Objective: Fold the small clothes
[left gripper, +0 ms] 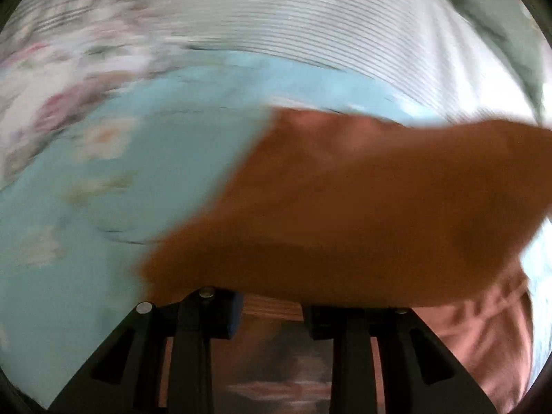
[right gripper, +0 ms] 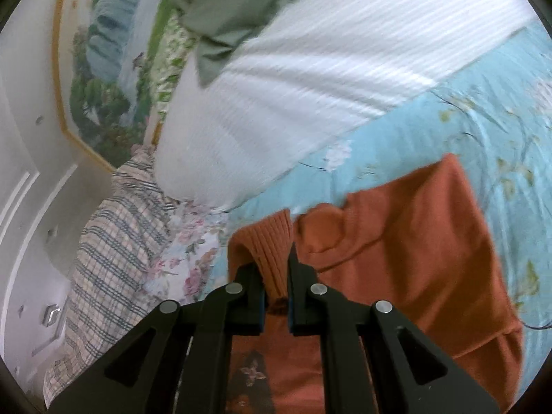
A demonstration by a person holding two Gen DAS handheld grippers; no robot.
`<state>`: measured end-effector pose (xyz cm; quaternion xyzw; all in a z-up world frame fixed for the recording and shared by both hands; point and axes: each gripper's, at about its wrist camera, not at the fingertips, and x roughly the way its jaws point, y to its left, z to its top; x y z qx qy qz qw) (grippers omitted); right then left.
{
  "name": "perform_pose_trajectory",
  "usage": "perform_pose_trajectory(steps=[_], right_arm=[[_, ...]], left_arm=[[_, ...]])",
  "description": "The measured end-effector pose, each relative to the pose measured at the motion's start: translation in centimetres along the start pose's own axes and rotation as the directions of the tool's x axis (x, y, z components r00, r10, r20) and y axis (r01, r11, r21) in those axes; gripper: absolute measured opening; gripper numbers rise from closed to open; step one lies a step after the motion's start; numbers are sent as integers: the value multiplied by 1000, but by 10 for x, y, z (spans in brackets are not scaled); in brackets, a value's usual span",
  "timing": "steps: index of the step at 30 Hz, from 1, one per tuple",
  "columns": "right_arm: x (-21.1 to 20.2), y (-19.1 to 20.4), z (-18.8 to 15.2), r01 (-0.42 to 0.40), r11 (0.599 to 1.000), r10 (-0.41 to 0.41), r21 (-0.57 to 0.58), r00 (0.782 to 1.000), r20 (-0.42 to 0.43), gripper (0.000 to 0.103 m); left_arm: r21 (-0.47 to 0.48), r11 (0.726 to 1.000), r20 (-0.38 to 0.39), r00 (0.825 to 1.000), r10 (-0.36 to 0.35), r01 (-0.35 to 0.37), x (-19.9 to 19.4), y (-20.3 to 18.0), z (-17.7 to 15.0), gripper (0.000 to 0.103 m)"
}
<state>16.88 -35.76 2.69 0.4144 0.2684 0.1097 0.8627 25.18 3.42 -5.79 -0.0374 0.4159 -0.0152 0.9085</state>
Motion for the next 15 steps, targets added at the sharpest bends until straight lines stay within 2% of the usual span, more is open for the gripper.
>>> perform_pose_trajectory(steps=[1, 2, 4, 7, 9, 13, 15], right_arm=[[3, -7, -3, 8, 1000, -8, 6, 1000, -12, 10], [6, -12, -6, 21, 1000, -21, 7, 999, -27, 10], [16, -26, -19, 60, 998, -59, 13, 996, -74, 10], [28, -50, -37, 116, 992, -109, 42, 985, -134, 10], [28, -63, -43, 148, 987, -138, 60, 979, -147, 10], [11, -62, -37, 186, 983, -185, 3, 978, -91, 10], [8, -69, -36, 205, 979, -204, 1, 974, -98, 10]], left_arm=[[-22, 999, 11, 1000, 27, -26, -2, 13, 0, 24], [-46, 999, 10, 1000, 5, -4, -3, 29, 0, 11], [-87, 996, -29, 999, -20, 17, 3, 52, -4, 3], [-112, 993, -33, 999, -38, 34, 3, 62, -10, 3], [-95, 995, -23, 1000, -20, 18, 1, 55, -14, 3], [-40, 999, -17, 1000, 14, -14, 0, 44, -19, 3], [-16, 1000, -20, 1000, 16, -16, 1, 41, -18, 3]])
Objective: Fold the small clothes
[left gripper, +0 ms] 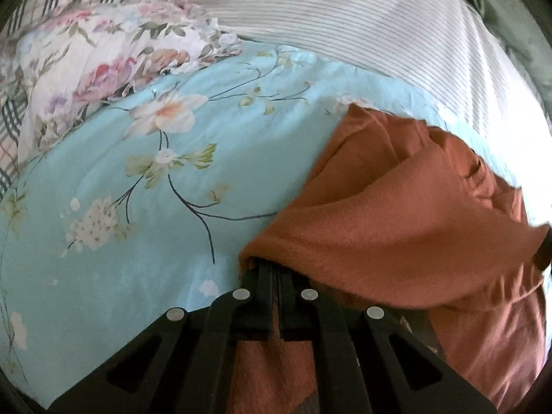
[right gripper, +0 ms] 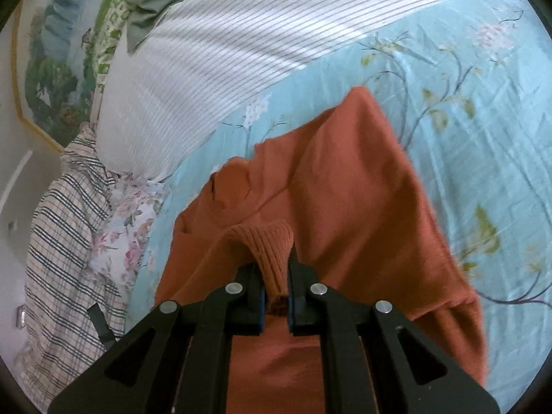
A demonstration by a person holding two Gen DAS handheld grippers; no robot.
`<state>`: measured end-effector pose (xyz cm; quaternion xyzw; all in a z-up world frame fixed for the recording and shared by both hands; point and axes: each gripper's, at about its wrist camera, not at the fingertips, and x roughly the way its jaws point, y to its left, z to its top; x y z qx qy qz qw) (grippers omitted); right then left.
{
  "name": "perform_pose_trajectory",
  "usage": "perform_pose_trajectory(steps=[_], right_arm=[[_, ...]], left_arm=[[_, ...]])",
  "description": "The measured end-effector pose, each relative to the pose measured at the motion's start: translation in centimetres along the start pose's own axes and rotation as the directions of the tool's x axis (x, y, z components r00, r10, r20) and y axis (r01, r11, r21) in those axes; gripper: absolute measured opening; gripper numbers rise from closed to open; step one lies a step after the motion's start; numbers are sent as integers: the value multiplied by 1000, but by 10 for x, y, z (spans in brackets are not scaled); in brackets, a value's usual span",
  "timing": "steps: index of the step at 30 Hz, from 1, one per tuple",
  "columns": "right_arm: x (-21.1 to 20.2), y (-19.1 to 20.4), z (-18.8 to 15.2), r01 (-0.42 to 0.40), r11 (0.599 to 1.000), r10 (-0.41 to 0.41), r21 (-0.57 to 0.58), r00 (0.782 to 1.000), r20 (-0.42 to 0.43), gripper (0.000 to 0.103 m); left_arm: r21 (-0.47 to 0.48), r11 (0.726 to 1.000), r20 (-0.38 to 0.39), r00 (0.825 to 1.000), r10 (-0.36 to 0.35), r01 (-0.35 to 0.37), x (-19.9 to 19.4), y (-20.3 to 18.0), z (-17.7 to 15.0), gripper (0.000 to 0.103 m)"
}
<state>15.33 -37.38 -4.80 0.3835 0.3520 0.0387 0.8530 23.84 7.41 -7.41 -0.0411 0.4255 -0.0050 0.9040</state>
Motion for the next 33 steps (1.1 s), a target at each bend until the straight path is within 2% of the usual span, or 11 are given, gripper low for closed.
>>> perform_pose_trajectory(steps=[3, 5, 6, 10, 12, 14, 17, 20, 23, 29, 33], right_arm=[[15, -16, -7, 62, 998, -60, 19, 995, -76, 10], [20, -27, -12, 78, 995, -72, 59, 993, -98, 16], [19, -31, -14, 82, 994, -75, 71, 993, -97, 26], [-17, -23, -10, 169, 983, -172, 72, 984, 37, 55], [-36, -1, -6, 184, 983, -183, 5, 975, 127, 61], [-37, 18, -1, 121, 992, -114, -44, 984, 135, 61], [6, 52, 9, -29, 994, 28, -104, 1000, -12, 61], [70, 97, 9, -108, 973, 78, -203, 985, -151, 61], [130, 132, 12, -201, 955, 140, -219, 955, -262, 61], [229, 181, 15, -227, 912, 75, -342, 911, -404, 61], [282, 187, 7, -249, 892, 10, -378, 846, -533, 63]], left_arm=[[15, 1000, -28, 1000, 7, -6, 2, -2, -6, 3], [12, 1000, -29, 1000, 5, -5, 1, -1, -9, 3], [9, 1000, -35, 999, 1, -1, 0, -1, -10, 3], [-4, 1000, -47, 999, -13, 13, -6, 11, -14, 4], [-18, 999, -53, 998, -45, 44, -7, 18, -15, 4], [-33, 997, -51, 996, -68, 66, -7, 22, -15, 3], [-41, 997, -30, 997, -70, 68, -7, 21, -20, 3], [-47, 997, -4, 998, -68, 67, -11, 21, -25, 4], [-55, 995, 11, 997, -77, 78, -13, 22, -27, 3], [-90, 987, 7, 991, -133, 133, -9, 30, -27, 3], [-116, 980, 12, 986, -163, 164, -9, 35, -28, 3]])
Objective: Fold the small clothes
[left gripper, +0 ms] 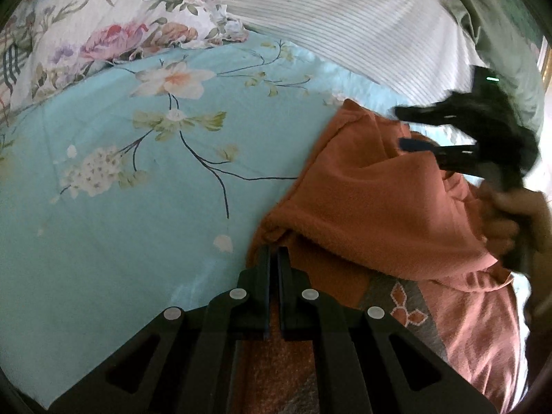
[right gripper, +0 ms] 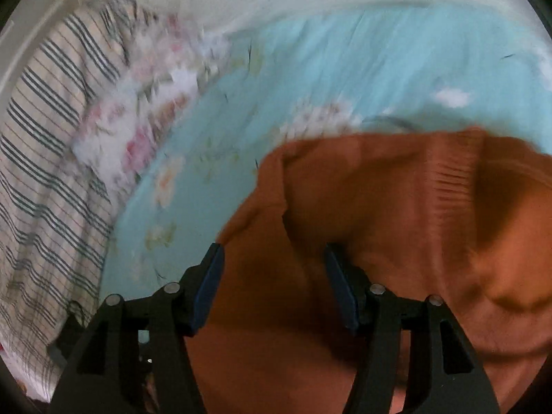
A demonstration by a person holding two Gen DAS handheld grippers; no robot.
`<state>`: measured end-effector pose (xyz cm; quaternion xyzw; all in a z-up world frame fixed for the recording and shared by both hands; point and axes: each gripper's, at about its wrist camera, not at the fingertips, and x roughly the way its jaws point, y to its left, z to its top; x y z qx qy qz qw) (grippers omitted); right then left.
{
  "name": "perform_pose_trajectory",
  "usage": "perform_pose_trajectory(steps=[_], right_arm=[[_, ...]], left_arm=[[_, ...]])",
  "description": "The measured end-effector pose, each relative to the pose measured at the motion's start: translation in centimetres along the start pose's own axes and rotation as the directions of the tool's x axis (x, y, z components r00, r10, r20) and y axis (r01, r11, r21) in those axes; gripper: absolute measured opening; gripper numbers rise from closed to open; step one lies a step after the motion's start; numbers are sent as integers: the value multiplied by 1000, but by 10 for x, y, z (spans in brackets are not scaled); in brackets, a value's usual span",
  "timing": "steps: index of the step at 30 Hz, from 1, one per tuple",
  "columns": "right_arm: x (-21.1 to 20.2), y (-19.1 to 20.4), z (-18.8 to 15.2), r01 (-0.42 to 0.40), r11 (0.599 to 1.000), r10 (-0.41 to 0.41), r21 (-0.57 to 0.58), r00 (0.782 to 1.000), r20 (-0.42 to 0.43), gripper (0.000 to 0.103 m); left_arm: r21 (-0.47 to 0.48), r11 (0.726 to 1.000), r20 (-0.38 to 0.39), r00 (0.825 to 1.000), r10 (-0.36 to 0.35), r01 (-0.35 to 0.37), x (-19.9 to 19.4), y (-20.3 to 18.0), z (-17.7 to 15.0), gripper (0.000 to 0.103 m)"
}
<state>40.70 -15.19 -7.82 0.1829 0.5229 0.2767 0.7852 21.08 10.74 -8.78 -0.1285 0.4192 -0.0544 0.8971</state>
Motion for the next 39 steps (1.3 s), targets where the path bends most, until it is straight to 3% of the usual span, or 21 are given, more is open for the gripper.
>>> perform_pose_trajectory(steps=[2, 4, 8, 15, 18, 21, 25, 27, 28, 29, 30, 33, 35, 37, 39], right_arm=[[4, 2, 4, -87, 996, 87, -18, 996, -18, 63], [10, 8, 9, -203, 979, 202, -17, 979, -32, 46], [27, 28, 27, -272, 962, 272, -37, 962, -8, 36], [63, 33, 50, -204, 977, 199, 59, 977, 77, 36], [56, 33, 48, -183, 981, 175, 68, 979, 109, 36], [21, 34, 38, -125, 990, 109, 71, 974, 198, 37], [-40, 25, 10, -94, 991, 60, 98, 951, 302, 37], [-77, 14, -17, -55, 991, 9, 124, 939, 345, 37], [-93, 8, -30, -29, 990, -24, 140, 933, 360, 37], [-110, 1, -46, -4, 987, -57, 159, 924, 378, 37], [-124, -6, -61, 16, 984, -86, 178, 916, 391, 37], [-175, -32, -117, 125, 952, -240, 280, 870, 430, 37], [-210, -54, -158, 178, 911, -346, 372, 822, 453, 37], [-233, -72, -188, 209, 868, -421, 450, 789, 447, 37], [-245, -88, -208, 218, 840, -456, 497, 781, 427, 37]], left_arm=[[-10, 1000, 1, 1000, -12, 12, 0, 2, 0, 3], [-10, 1000, 0, 1000, -14, 14, 2, 1, 1, 3], [10, 1000, 7, 1000, -8, 8, 2, -2, 0, 6], [-6, 999, 16, 999, -39, 39, 1, 3, 0, 7], [-19, 999, 19, 999, -50, 51, 0, 5, 0, 7], [-25, 998, 20, 998, -56, 56, -1, 6, 0, 7], [-31, 998, 23, 998, -51, 52, -7, 6, 1, 7], [-28, 999, 16, 999, -28, 29, -14, 5, 2, 22], [-25, 999, 24, 999, -21, 22, -19, 4, 1, 44], [-27, 1000, 40, 999, -9, 10, -26, 3, 1, 54], [-28, 1000, 50, 999, -5, 6, -29, 3, 2, 54], [-21, 1000, 47, 999, -1, 2, -33, 0, 10, 54], [-10, 1000, 43, 999, 22, -22, -30, -4, 16, 54], [-4, 999, 32, 999, 43, -43, -23, -7, 24, 54], [1, 999, 20, 998, 51, -51, -16, -10, 32, 54]])
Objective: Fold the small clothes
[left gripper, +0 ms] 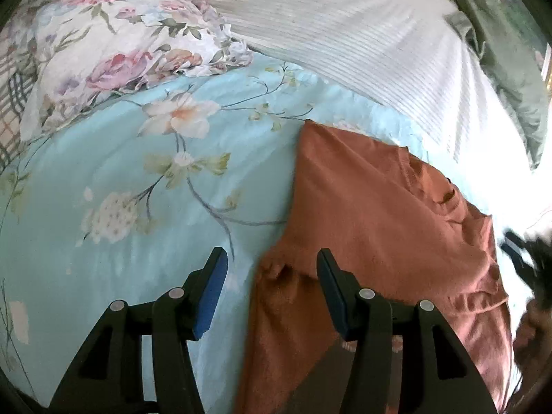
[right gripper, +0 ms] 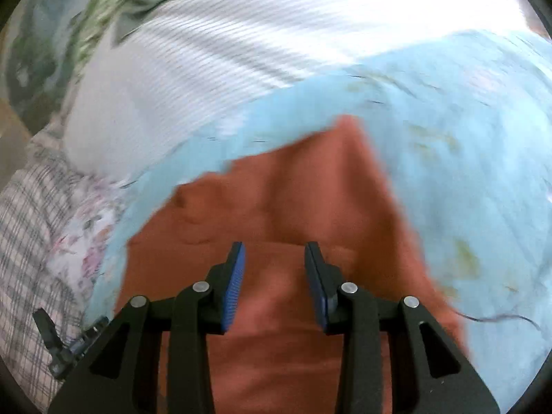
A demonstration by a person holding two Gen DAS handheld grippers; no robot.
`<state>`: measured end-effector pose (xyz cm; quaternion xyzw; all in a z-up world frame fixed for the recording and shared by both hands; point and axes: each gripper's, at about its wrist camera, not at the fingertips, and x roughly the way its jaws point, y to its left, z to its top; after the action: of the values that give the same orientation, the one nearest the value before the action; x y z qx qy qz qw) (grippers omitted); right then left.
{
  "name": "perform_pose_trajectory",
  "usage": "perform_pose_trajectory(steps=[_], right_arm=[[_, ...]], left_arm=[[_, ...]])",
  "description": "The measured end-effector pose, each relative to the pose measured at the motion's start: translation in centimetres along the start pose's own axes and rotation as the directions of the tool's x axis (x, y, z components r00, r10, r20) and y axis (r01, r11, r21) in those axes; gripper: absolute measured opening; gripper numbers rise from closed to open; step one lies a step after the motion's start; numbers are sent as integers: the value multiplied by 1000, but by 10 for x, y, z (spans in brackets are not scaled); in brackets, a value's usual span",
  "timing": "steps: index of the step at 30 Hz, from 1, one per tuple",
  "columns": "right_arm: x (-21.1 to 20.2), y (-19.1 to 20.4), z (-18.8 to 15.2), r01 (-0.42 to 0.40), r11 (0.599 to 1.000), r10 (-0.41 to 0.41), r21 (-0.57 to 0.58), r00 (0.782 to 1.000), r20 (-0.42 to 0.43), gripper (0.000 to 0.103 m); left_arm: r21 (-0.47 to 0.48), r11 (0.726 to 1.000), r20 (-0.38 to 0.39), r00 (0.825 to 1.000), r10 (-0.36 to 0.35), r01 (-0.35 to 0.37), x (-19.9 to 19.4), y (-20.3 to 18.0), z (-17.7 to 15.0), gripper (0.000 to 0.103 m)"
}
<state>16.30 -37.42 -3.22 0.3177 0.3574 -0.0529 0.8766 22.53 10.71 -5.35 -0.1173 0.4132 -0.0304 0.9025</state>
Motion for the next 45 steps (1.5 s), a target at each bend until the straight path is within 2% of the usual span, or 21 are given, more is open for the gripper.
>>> perform_pose_trajectory(steps=[6, 7, 9, 11, 13, 15, 18, 20, 22, 23, 25, 28, 30, 31, 33, 35, 39, 41, 42, 43, 45], right_arm=[[32, -11, -7, 23, 999, -27, -34, 993, -118, 41], [36, -13, -10, 13, 999, -18, -35, 989, -145, 34], [37, -7, -10, -16, 999, 8, -50, 988, -156, 5], [17, 1, -6, -45, 996, 38, -73, 995, -90, 5], [-2, 6, -2, -27, 994, 24, -102, 999, -31, 5], [0, 1, -2, 14, 994, -20, -111, 999, -51, 5], [16, -17, -7, 217, 972, -225, -94, 970, -93, 7], [5, -17, -9, 244, 969, -245, -43, 969, -36, 9], [-6, -3, -10, 208, 977, -207, -42, 978, 31, 11], [-4, 12, -13, 152, 985, -150, -85, 988, 36, 11], [15, 40, -20, 74, 983, -79, -168, 997, -24, 17], [53, 58, -29, 29, 970, -58, -240, 992, -114, 19], [72, 52, -34, 76, 968, -117, -239, 980, -163, 19], [78, 41, -33, 106, 969, -145, -223, 975, -167, 11], [71, 21, -28, 112, 982, -135, -154, 979, -151, 0], [53, 10, -23, 142, 984, -155, -108, 981, -116, 0], [9, 4, -27, 186, 978, -192, -96, 980, -56, 10], [-19, -4, -36, 162, 984, -165, -70, 986, -35, 25], [-29, -6, -40, 155, 986, -157, -61, 987, -29, 42], [-41, -8, -46, 151, 987, -153, -57, 988, -20, 52], [-55, -5, -60, 142, 987, -143, -69, 990, -11, 52]], left_arm=[[65, 997, -46, 998, 51, -48, 35, -13, 17, 54], [73, 996, -60, 996, 59, -54, 41, -13, 17, 54], [91, 993, -78, 993, 85, -78, 53, -15, 17, 55], [112, 989, -81, 991, 110, -101, 59, -18, 16, 56], [125, 986, -76, 989, 124, -114, 59, -19, 16, 56], [134, 983, -70, 989, 134, -123, 58, -20, 14, 56], [141, 981, -64, 987, 145, -135, 59, -21, 12, 57], [153, 977, -59, 985, 160, -149, 60, -24, 12, 57], [159, 976, -53, 985, 161, -151, 59, -24, 11, 57], [157, 976, -52, 986, 160, -150, 59, -24, 11, 57], [154, 976, -51, 986, 161, -152, 60, -24, 11, 57], [168, 971, -45, 983, 177, -167, 60, -27, 11, 58], [173, 970, -42, 983, 180, -170, 61, -28, 11, 58], [172, 970, -43, 983, 179, -169, 61, -27, 11, 58], [168, 972, -45, 984, 173, -164, 61, -26, 11, 59], [165, 974, -49, 985, 167, -157, 61, -25, 11, 60], [157, 976, -63, 985, 160, -148, 53, -24, 11, 61], [140, 983, -79, 988, 135, -123, 43, -21, 7, 61], [127, 987, -82, 990, 112, -101, 34, -19, 3, 61], [119, 989, -86, 992, 96, -86, 25, -17, -2, 62], [113, 991, -96, 992, 76, -65, 9, -13, -14, 63]])
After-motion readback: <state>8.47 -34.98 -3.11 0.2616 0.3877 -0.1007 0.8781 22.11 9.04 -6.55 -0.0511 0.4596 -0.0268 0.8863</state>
